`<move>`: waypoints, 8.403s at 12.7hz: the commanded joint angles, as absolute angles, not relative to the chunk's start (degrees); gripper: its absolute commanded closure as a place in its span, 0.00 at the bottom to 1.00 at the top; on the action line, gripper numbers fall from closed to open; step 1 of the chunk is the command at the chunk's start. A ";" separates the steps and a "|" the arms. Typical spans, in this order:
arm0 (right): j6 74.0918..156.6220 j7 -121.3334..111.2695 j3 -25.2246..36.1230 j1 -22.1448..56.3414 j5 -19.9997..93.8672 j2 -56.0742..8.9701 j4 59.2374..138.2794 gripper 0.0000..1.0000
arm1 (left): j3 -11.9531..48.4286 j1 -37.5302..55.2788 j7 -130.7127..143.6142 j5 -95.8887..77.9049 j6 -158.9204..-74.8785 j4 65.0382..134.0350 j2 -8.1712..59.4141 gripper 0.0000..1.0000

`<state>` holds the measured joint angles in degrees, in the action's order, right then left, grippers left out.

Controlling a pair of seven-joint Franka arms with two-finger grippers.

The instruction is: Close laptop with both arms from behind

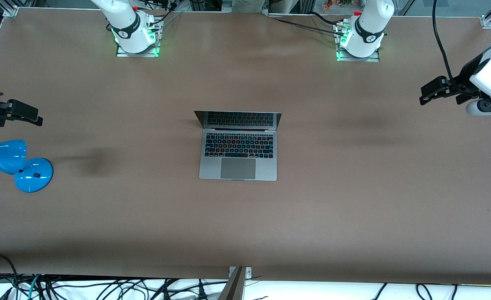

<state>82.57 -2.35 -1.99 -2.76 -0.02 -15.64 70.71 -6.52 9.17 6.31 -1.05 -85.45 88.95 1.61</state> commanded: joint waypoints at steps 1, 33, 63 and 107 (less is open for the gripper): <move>82.27 -2.64 -2.29 -2.90 -0.70 -14.50 71.72 0.00 | -6.33 9.40 6.42 0.27 -85.25 87.98 1.93 0.00; 81.65 13.06 -19.49 -2.81 0.18 -16.17 73.56 0.00 | 12.74 10.02 28.56 -4.31 -90.08 94.11 1.68 0.00; 88.86 34.63 -26.28 15.12 6.33 -32.69 81.74 1.00 | 29.44 10.37 48.24 -10.11 -114.96 105.22 15.28 1.00; 122.95 17.94 -18.63 14.06 -1.67 -46.75 81.30 1.00 | 22.51 14.41 54.40 5.10 -126.73 82.62 44.56 1.00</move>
<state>121.64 19.66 -18.41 14.35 -0.85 -46.00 81.33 24.49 11.98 53.35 3.25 -125.68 84.91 42.58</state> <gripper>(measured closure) 0.991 0.991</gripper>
